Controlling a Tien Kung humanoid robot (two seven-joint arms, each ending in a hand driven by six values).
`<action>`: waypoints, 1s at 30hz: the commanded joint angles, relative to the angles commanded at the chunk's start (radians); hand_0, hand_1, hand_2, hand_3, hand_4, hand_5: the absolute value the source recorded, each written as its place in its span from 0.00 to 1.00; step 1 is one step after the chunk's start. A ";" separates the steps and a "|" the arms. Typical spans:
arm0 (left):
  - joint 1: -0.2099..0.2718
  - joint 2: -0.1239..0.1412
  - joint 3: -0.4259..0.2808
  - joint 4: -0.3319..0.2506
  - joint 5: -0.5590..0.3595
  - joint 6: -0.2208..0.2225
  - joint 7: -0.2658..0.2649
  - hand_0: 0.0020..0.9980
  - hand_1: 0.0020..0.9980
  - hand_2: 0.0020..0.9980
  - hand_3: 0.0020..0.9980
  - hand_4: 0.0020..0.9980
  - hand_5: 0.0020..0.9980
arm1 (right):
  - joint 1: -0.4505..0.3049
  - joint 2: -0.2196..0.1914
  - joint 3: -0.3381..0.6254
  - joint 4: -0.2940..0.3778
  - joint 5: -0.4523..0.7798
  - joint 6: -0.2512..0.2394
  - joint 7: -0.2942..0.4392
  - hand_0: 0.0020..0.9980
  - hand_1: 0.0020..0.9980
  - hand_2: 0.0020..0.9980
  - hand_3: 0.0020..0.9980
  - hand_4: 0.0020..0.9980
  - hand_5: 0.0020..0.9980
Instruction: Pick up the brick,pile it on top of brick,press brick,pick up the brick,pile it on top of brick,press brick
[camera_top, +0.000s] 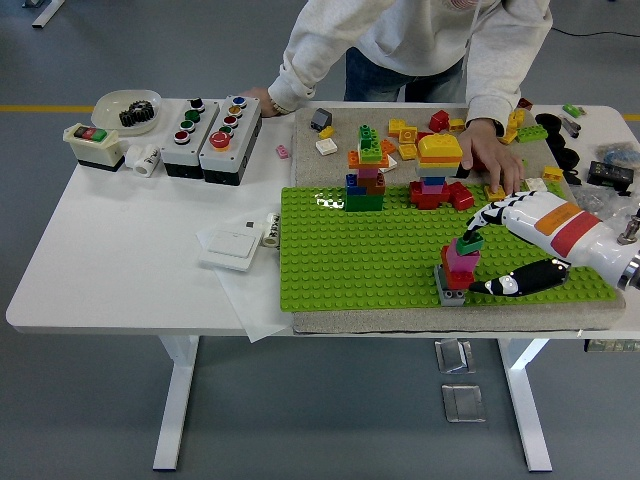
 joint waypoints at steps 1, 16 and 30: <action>0.000 0.000 0.000 0.000 0.000 0.000 0.000 0.80 0.71 0.60 0.53 0.53 0.51 | 0.000 0.000 0.000 0.000 0.000 0.000 0.000 0.73 0.67 0.74 0.65 0.94 0.54; -0.003 0.001 0.001 0.000 -0.003 0.000 -0.001 0.80 0.71 0.60 0.53 0.53 0.51 | 0.002 -0.002 0.000 0.000 -0.003 0.004 0.000 0.69 0.66 0.74 0.65 0.94 0.54; -0.002 0.001 -0.001 0.000 -0.001 0.000 0.000 0.80 0.71 0.60 0.53 0.53 0.51 | 0.004 0.000 -0.005 -0.007 0.008 0.008 0.006 0.54 0.59 0.70 0.64 0.94 0.54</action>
